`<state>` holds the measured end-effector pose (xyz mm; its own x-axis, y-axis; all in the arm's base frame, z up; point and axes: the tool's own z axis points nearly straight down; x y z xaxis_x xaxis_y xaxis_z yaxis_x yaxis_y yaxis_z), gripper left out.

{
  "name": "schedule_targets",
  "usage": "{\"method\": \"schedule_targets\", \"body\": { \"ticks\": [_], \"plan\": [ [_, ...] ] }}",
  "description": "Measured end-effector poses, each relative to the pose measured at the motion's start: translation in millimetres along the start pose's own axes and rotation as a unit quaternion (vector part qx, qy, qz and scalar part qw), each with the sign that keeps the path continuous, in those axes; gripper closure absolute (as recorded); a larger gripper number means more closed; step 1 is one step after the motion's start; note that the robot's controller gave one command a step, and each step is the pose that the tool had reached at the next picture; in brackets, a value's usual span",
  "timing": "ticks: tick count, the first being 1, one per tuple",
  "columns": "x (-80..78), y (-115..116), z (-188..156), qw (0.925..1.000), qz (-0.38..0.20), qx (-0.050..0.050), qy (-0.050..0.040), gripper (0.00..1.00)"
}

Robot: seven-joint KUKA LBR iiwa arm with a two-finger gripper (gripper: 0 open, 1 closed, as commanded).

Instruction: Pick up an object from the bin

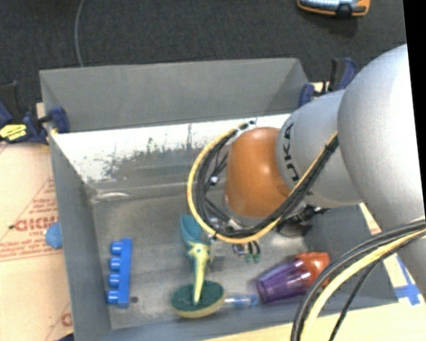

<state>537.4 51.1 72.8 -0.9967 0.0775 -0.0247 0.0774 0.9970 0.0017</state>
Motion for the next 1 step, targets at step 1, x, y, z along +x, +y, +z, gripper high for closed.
{"method": "schedule_targets", "body": {
  "ticks": [1],
  "plan": [
    [-11.6, -0.5, -0.2, 0.9987, 0.051, -0.001, -0.0025, 1.0]
  ]
}}
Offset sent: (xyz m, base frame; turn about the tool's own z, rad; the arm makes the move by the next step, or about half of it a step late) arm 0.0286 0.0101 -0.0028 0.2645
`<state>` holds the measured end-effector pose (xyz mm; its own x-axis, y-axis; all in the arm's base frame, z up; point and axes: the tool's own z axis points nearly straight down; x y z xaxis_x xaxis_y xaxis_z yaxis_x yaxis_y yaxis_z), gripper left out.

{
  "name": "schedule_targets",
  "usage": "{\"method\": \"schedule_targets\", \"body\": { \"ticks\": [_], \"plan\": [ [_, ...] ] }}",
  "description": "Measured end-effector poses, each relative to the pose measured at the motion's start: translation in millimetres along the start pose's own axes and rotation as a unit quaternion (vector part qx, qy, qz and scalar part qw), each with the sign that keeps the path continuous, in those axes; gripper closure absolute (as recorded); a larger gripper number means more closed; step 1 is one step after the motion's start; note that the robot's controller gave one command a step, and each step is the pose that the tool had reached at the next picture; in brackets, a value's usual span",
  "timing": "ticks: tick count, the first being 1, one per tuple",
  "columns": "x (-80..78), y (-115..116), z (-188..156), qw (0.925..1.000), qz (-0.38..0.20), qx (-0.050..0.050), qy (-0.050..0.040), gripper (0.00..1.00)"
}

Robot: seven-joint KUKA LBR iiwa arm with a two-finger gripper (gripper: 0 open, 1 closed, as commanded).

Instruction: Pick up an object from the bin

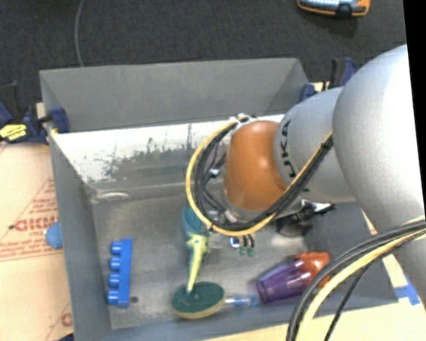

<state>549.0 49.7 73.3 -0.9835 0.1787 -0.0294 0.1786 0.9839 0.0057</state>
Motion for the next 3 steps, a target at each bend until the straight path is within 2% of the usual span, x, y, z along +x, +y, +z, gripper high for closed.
{"method": "schedule_targets", "body": {
  "ticks": [1, 2, 3],
  "plan": [
    [-14.0, 11.4, 1.3, 0.9977, 0.068, -0.001, -0.0033, 1.0],
    [50.3, -0.4, -0.5, 0.9803, 0.198, -0.002, -0.0044, 1.0],
    [12.2, 17.8, -98.2, 0.9912, 0.132, -0.001, -0.005, 1.0]
  ]
}}
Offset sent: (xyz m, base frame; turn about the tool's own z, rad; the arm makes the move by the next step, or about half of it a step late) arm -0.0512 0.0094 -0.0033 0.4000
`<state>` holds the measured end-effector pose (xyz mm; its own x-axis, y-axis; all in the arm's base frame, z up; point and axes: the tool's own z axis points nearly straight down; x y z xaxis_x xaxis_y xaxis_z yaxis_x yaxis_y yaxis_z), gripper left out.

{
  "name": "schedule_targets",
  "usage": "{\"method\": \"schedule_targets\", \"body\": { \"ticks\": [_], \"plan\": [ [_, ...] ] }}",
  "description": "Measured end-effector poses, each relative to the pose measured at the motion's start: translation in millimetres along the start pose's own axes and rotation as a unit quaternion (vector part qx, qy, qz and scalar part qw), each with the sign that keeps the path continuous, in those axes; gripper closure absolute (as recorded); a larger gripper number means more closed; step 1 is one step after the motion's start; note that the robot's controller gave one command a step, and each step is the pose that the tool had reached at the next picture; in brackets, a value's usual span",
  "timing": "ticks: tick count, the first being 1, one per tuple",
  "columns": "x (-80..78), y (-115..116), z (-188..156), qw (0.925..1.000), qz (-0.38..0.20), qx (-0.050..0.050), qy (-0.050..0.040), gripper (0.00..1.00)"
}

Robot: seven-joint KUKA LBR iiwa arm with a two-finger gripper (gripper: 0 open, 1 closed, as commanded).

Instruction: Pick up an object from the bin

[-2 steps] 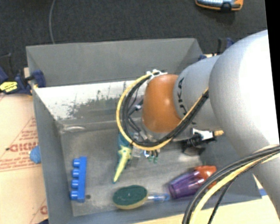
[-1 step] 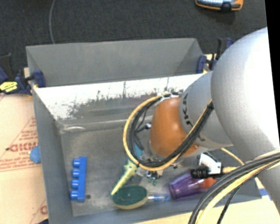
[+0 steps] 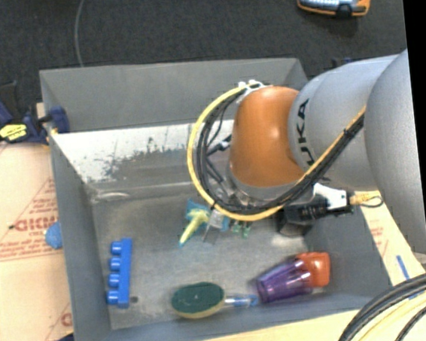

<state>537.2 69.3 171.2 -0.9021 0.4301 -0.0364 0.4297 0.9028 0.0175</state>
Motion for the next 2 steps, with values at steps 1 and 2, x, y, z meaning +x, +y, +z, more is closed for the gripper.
{"method": "schedule_targets", "body": {
  "ticks": [1, 2],
  "plan": [
    [38.6, -13.5, 85.9, 0.9965, 0.084, 0.0, -0.0014, 1.0],
    [1.6, 4.9, 15.8, 0.9998, 0.018, -0.003, -0.0064, 1.0]
  ]
}}
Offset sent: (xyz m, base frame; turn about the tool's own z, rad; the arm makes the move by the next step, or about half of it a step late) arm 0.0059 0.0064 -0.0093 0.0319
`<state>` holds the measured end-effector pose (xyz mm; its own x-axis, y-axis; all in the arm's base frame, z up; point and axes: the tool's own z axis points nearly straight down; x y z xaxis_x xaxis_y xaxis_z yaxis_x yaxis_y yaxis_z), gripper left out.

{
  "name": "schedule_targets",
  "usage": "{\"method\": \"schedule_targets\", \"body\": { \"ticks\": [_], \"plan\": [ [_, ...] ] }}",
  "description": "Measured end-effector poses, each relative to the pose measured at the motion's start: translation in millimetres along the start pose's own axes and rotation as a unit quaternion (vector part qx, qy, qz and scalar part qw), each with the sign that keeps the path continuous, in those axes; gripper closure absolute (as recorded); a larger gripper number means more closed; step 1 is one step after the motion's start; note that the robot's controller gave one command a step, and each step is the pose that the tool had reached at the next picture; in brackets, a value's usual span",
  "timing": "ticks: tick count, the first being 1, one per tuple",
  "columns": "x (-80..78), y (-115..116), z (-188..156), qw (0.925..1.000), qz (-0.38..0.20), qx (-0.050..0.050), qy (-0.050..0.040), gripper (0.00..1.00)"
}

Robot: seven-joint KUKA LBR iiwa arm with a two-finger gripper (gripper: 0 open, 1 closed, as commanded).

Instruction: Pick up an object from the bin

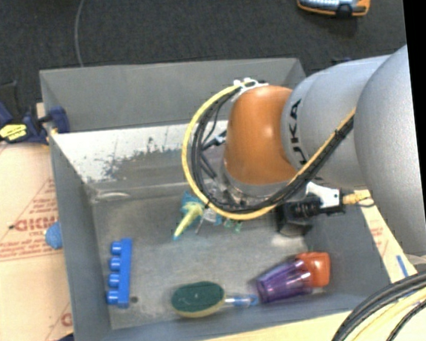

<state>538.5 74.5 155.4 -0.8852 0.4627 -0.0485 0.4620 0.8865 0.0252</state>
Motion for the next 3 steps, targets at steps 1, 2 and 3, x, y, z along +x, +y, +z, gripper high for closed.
{"method": "schedule_targets", "body": {
  "ticks": [1, 2, 3],
  "plan": [
    [21.6, -4.0, 10.0, 0.9997, 0.023, 0.004, 0.0051, 1.0],
    [-5.9, 9.7, -11.8, 0.9998, -0.02, 0.0, -0.0021, 1.0],
    [31.7, 8.2, 47.4, 0.9965, 0.084, 0.001, 0.0011, 1.0]
  ]
}}
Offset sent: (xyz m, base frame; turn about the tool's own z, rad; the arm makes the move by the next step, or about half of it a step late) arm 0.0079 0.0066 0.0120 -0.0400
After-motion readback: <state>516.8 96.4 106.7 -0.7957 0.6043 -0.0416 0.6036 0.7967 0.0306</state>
